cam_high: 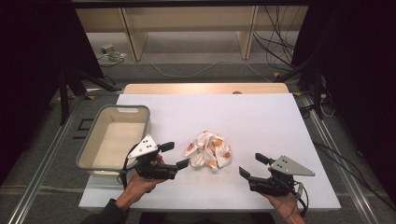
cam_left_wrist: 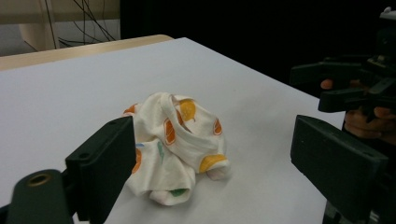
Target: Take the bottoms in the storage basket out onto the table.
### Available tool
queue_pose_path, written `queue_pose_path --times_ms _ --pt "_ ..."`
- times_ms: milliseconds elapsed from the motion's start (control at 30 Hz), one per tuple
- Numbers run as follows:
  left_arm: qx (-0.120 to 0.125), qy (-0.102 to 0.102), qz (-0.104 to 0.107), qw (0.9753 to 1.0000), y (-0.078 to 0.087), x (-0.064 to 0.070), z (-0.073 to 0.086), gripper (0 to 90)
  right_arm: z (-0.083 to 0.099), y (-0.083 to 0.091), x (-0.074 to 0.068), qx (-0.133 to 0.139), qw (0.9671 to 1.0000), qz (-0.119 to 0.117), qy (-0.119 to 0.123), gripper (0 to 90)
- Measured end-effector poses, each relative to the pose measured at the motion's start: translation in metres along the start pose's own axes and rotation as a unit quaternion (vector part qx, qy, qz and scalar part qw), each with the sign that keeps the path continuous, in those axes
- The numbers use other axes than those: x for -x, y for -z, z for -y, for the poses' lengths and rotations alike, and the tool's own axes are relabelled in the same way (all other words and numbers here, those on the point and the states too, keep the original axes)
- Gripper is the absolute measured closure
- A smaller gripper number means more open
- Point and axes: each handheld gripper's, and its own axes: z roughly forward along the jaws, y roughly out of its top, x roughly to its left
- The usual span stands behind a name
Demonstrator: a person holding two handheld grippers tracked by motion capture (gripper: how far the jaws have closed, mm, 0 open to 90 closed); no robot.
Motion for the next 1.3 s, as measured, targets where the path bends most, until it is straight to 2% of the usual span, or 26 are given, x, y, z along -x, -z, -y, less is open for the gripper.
queue_pose_path --times_ms 133,500,700,900,1300 --pt "-0.002 -0.012 -0.005 0.9999 0.002 0.001 0.001 13.6 0.000 0.000 0.000 -0.001 1.0000 -0.001 -0.001 21.3" --pt "-0.014 -0.016 -0.005 0.9998 0.005 0.007 0.005 11.8 0.001 -0.001 0.002 -0.002 1.0000 -0.003 -0.007 19.6" --pt "-0.021 -0.027 -0.009 0.9994 0.005 0.008 0.008 10.7 0.001 -0.001 0.002 -0.004 1.0000 -0.001 -0.007 18.4" --pt "-0.005 -0.022 -0.011 0.9997 0.014 0.007 0.009 10.3 0.001 0.000 0.003 -0.003 1.0000 0.000 -0.009 18.2" --pt "0.001 -0.025 -0.016 0.9996 0.013 0.005 0.009 10.5 0.000 -0.001 0.003 -0.003 1.0000 0.001 -0.007 18.0"
